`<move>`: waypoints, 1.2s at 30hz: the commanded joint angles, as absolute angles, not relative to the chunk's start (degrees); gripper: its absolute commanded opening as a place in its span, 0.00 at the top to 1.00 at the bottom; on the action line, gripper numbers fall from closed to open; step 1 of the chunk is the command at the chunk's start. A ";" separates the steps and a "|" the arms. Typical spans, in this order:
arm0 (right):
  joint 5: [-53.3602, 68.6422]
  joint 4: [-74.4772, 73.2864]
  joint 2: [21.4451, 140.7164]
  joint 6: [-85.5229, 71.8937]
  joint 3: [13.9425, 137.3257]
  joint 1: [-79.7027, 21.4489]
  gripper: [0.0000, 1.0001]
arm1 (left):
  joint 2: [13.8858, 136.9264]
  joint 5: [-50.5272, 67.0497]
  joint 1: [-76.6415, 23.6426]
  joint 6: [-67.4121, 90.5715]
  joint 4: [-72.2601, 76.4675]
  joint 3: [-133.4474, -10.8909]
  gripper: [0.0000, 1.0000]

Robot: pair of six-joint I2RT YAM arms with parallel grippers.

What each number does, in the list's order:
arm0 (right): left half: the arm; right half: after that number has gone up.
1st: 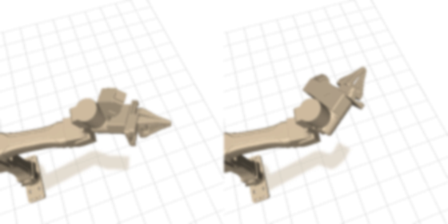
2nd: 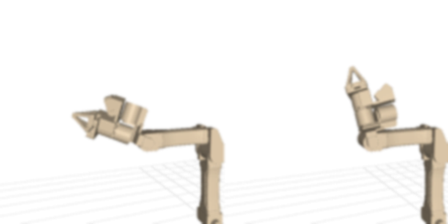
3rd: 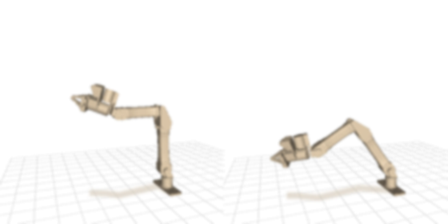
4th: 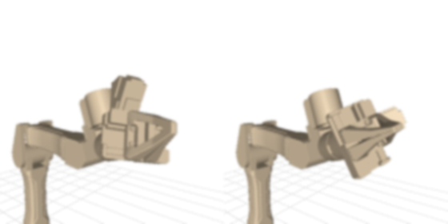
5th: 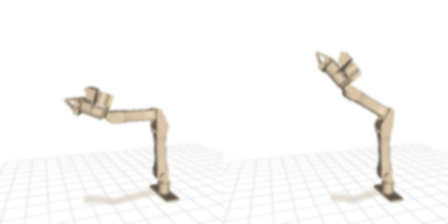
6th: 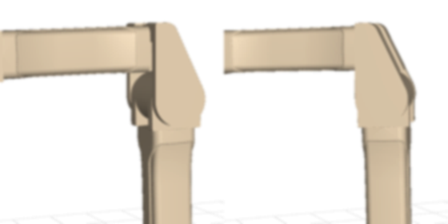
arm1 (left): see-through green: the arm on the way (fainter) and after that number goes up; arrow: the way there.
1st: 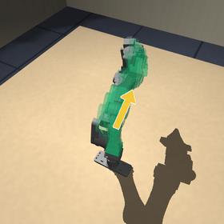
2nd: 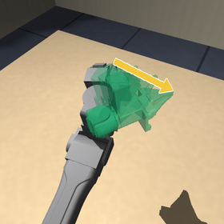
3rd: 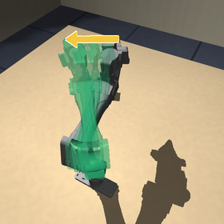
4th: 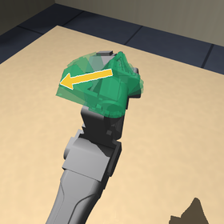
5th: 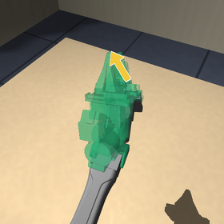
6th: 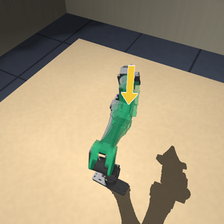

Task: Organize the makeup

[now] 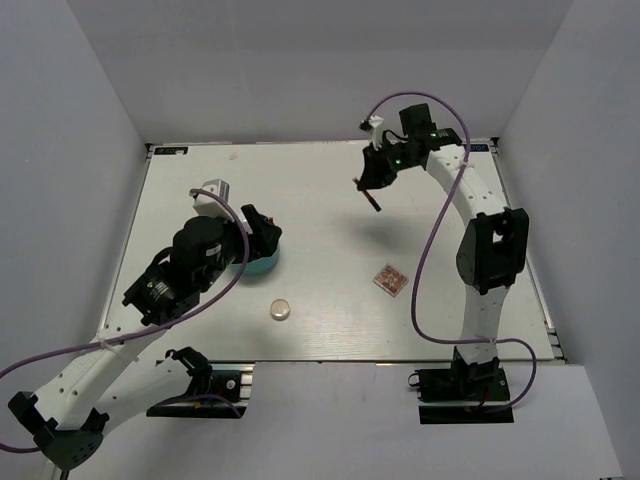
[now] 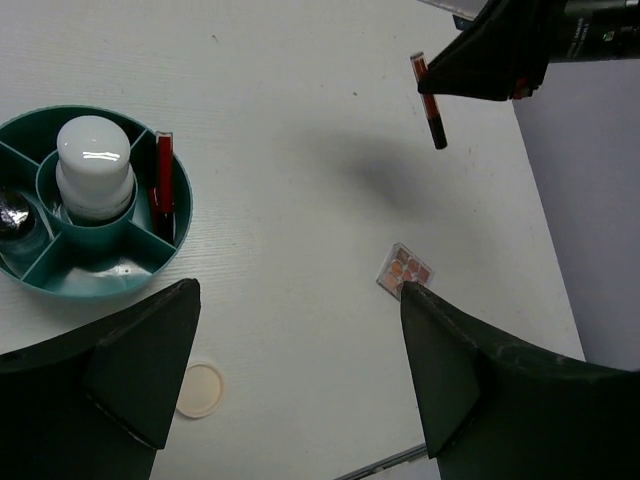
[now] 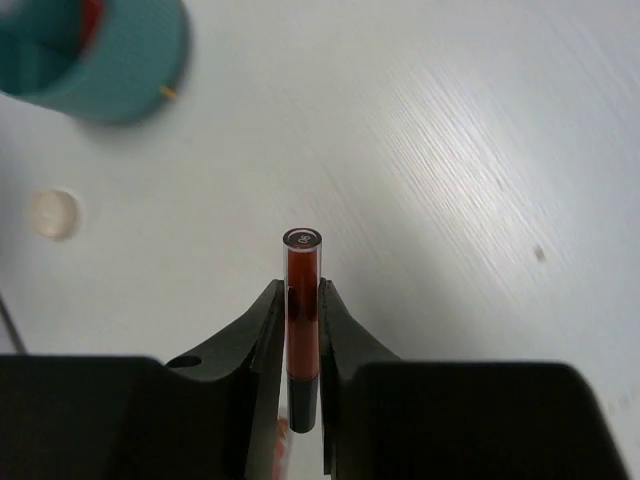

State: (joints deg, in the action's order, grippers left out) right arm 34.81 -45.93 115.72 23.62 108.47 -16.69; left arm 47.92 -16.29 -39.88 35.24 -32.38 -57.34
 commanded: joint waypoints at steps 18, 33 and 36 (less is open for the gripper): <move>51.34 24.51 122.60 -25.92 103.09 -37.52 1.00 | 47.11 -18.72 -40.08 37.79 -35.24 -58.89 0.09; 41.75 39.11 126.04 -30.06 93.87 -40.52 1.00 | 45.88 -18.81 -40.08 38.67 -36.83 -59.50 0.09; 41.75 39.81 125.95 -28.92 92.03 -40.78 1.00 | 45.97 -18.46 -40.08 38.67 -37.09 -59.59 0.08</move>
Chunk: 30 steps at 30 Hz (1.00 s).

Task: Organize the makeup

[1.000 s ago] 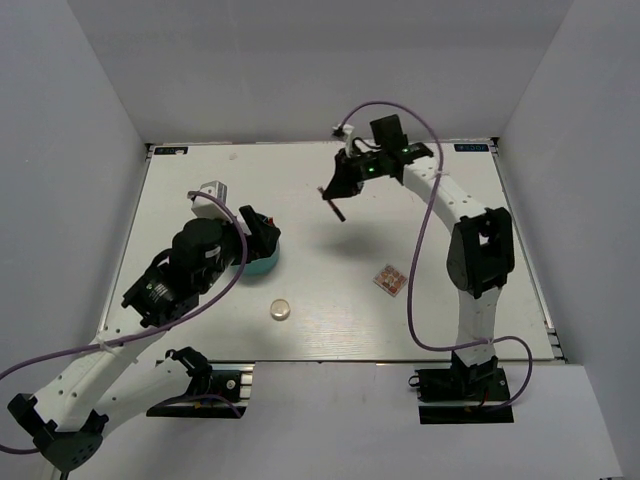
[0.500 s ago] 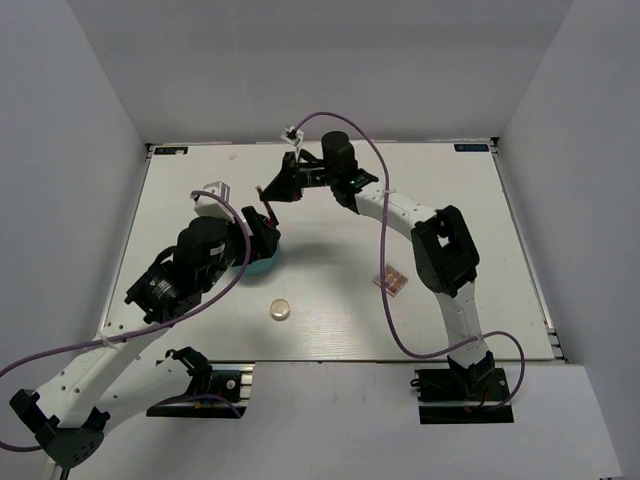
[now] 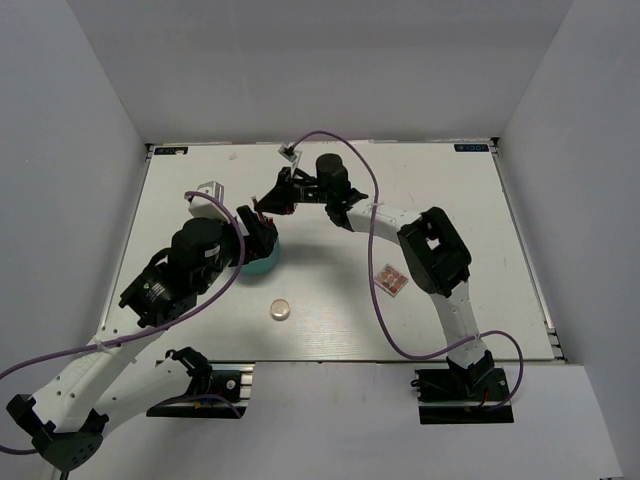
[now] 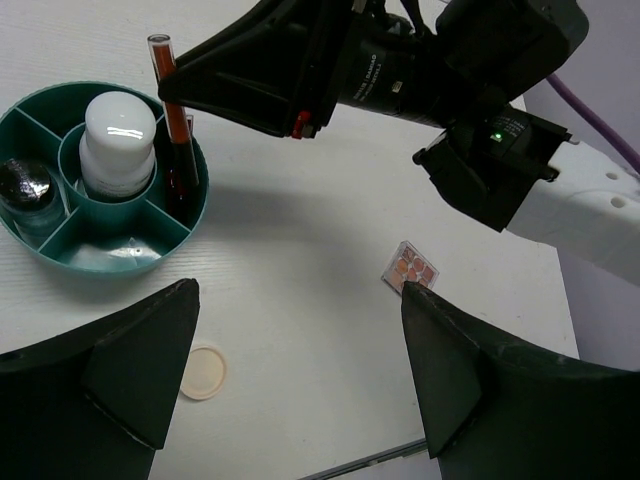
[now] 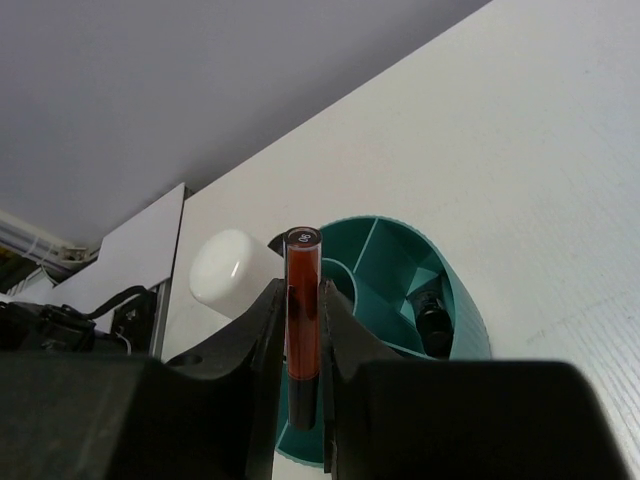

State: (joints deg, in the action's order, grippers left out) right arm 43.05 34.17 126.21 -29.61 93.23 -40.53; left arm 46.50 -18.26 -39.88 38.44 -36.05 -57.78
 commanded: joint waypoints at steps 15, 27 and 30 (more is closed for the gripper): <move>42.01 40.69 126.12 -25.23 87.37 -40.52 0.88 | 45.61 -17.93 -40.08 39.37 -36.83 -58.45 0.08; 43.42 41.04 124.72 -24.61 85.70 -40.52 0.62 | 46.58 -17.23 -40.08 40.08 -36.74 -57.39 0.08; 43.68 41.13 124.37 -24.52 85.43 -40.43 0.62 | 46.41 -16.88 -40.08 40.17 -36.48 -57.04 0.08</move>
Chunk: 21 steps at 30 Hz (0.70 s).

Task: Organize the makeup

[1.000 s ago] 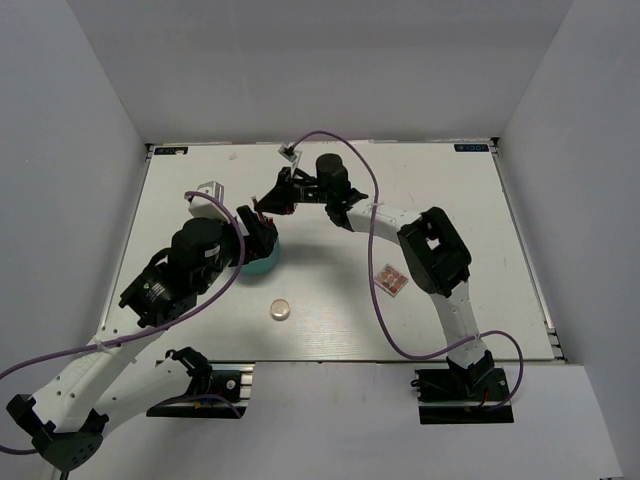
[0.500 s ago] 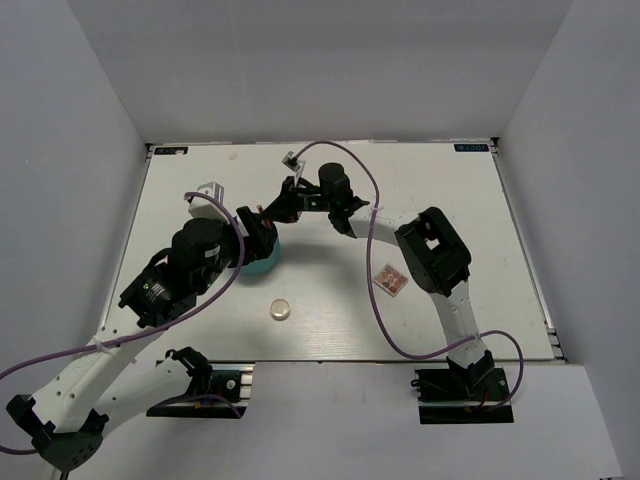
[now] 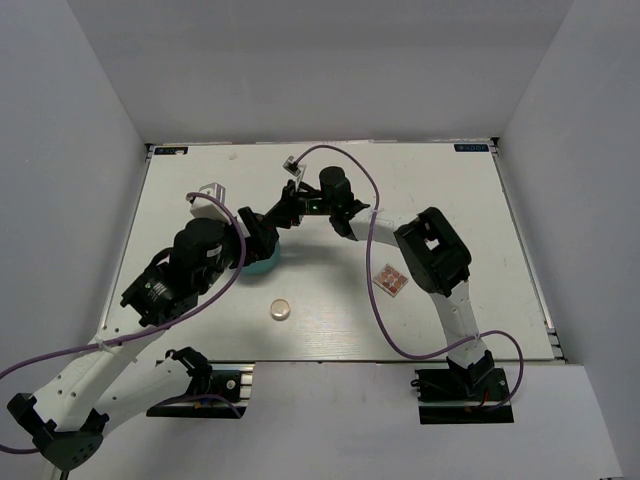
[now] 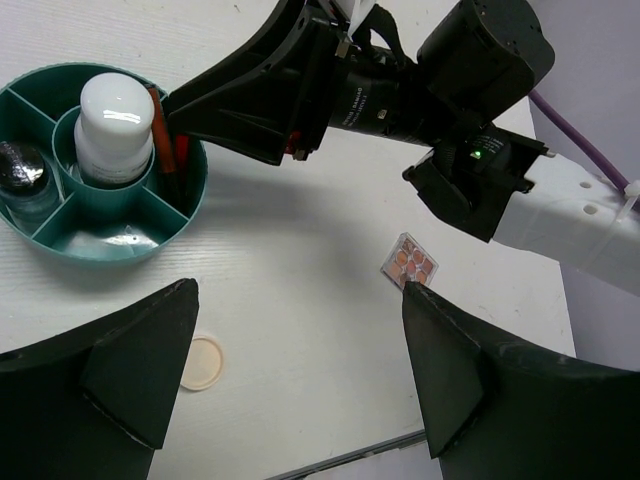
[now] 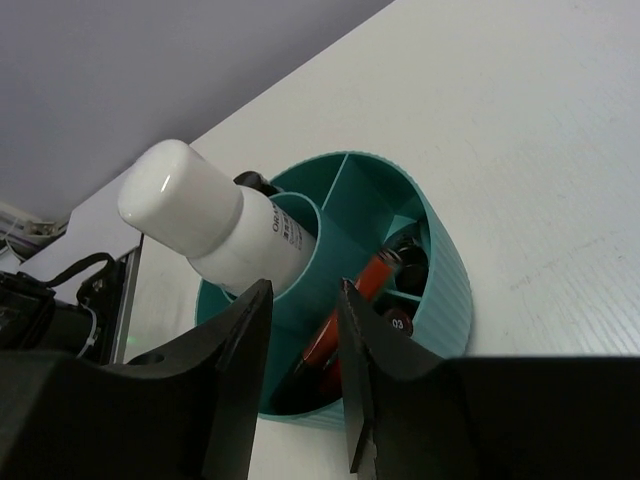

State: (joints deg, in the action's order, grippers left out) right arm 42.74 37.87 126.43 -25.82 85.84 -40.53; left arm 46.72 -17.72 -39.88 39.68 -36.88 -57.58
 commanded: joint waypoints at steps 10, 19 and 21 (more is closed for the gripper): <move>45.79 40.17 119.28 -23.12 83.50 -38.41 0.62 | 46.67 -16.09 -40.08 39.99 -36.04 -56.51 0.08; 45.54 30.47 112.51 -15.75 81.73 -34.54 0.67 | 49.39 -12.57 -40.08 39.37 -33.66 -55.29 0.18; 44.13 20.45 111.62 -9.96 84.36 -33.49 0.72 | 51.92 -10.55 -40.08 39.81 -34.10 -55.11 0.25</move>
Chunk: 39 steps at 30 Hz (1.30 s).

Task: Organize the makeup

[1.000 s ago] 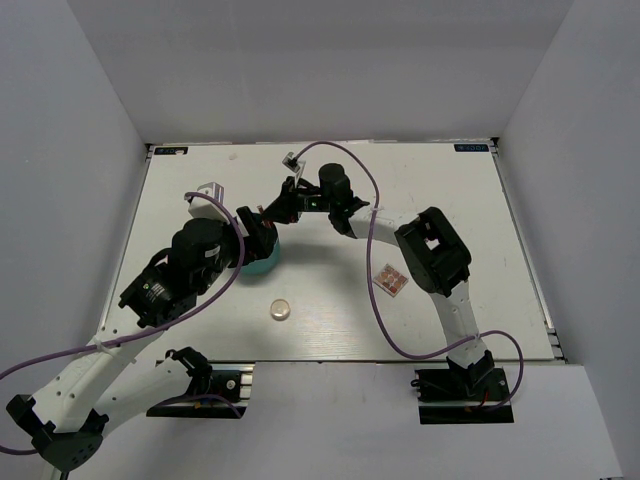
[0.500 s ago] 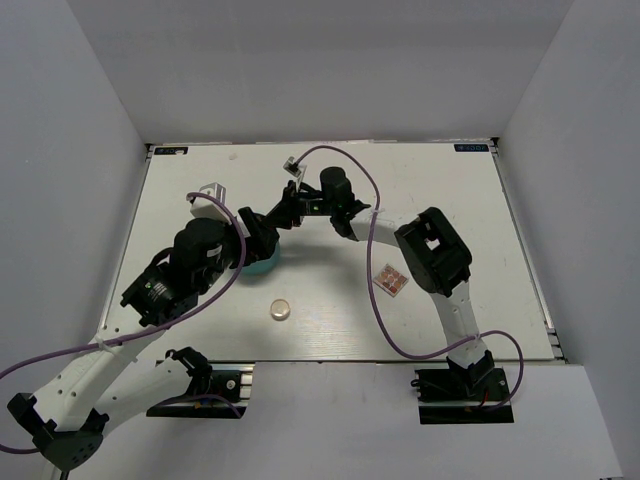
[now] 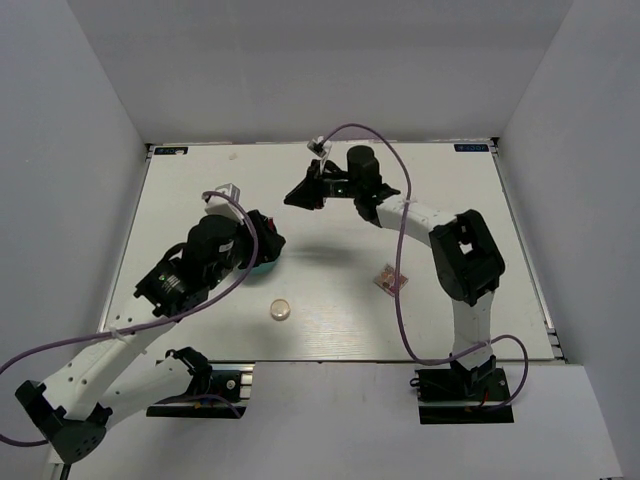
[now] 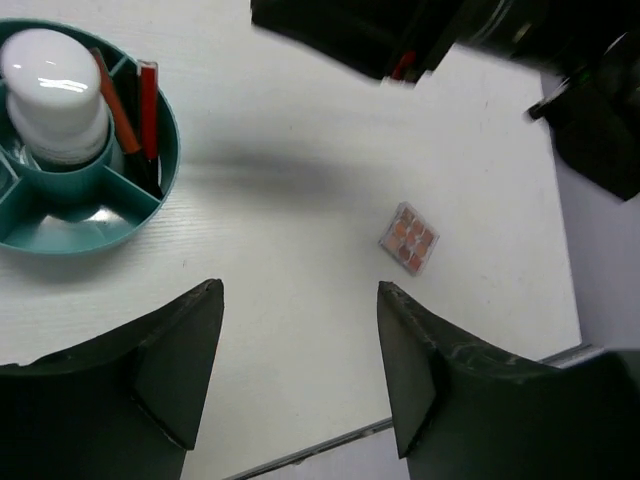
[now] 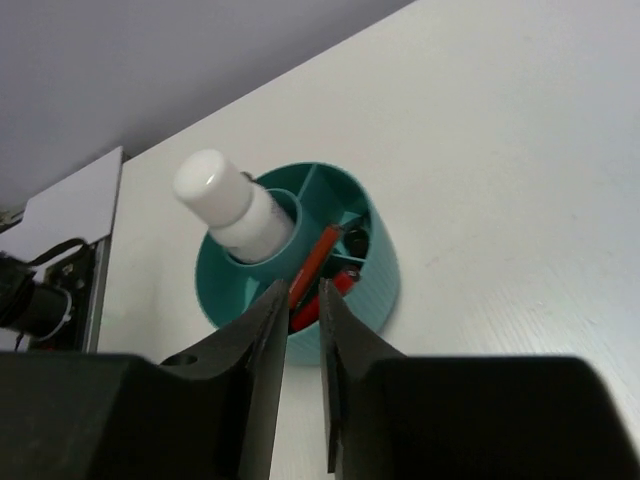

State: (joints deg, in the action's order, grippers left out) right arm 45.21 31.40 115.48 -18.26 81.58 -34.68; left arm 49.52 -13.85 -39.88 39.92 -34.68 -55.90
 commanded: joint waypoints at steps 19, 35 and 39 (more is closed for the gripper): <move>41.83 -19.95 95.80 13.62 75.42 -21.19 0.53 | 80.78 -6.07 -46.13 38.67 -48.35 -60.56 0.42; 39.05 -27.94 94.22 21.09 70.93 -18.19 0.42 | 71.63 -11.43 -52.73 46.23 -40.44 -52.29 0.30; 33.94 -29.62 92.46 23.20 69.17 -17.84 0.42 | 74.17 -10.81 -54.23 45.18 -37.45 -54.40 0.30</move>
State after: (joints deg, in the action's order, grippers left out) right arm 38.46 -26.92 95.88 20.40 70.30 -18.24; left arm 73.60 -10.13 -53.23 45.87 -41.93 -51.48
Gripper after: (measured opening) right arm 0.582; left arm 0.702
